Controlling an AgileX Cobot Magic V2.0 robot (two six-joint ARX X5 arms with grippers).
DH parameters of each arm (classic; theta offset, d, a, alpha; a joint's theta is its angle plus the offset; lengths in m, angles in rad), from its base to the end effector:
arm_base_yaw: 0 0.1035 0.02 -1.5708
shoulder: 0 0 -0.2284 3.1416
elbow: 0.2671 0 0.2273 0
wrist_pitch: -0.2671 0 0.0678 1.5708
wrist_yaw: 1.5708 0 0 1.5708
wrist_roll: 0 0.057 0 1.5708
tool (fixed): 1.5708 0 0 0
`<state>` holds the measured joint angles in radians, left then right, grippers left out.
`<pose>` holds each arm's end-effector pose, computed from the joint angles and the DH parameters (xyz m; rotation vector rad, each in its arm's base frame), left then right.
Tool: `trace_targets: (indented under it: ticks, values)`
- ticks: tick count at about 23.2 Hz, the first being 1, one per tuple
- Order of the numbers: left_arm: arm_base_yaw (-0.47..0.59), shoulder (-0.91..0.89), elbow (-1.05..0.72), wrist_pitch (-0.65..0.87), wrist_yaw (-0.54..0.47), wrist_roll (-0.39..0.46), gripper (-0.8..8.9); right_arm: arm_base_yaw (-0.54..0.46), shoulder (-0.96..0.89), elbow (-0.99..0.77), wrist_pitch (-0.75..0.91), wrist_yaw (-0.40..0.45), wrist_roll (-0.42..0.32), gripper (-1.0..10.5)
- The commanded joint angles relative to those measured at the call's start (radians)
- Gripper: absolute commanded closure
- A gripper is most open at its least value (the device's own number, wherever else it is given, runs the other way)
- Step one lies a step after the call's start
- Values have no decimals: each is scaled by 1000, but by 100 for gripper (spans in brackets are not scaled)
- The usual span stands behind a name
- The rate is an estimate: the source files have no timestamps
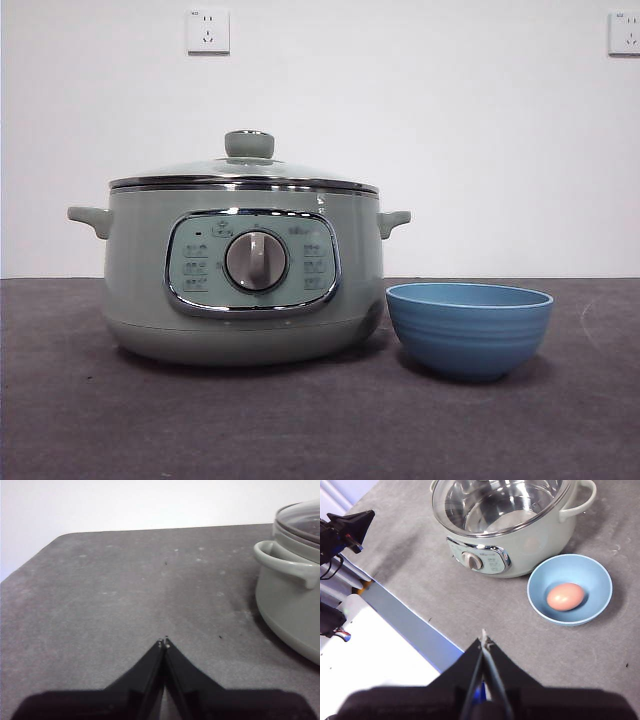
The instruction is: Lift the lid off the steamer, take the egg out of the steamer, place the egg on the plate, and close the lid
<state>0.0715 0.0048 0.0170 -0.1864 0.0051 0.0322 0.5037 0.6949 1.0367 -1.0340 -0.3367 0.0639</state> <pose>0.1327 0.0092 0.1456 0.0254 0.1751 0.0634 0.1001 0.0766 0.3021 -0.0018 0.7351 0.7826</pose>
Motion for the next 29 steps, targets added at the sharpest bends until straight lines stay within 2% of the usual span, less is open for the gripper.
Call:
trace_targets:
  ticks: [1,15,16,17,18,23,27,29]
  values:
    - [3,-3,-14,6,3,-9,817,1,-2,0,3,2,6,945]
    - [3,-3,-14,6,-3,-9,817,-1,-5,0,2,6,6,945]
    - [3,-3,-14,6,-3,-9,817,-1,-22,0,2,6,-9,945]
    - [3,-3,-14,6,-3,-9,817,-8,-42,0,11,24,-65,945]
    - [3,-2,-14,6,-3,-9,817,-26,-64,0,36,43,-90,945]
    - [3,-2,-14,6,-3,-9,817,-240,-236,-64,332,50,-103,945]
    - [3,-3,-14,6,-3,-9,817,-351,-401,-363,641,54,-122,945]
    - [3,-3,-14,6,-3,-9,817,-374,-451,-484,743,55,-117,945]
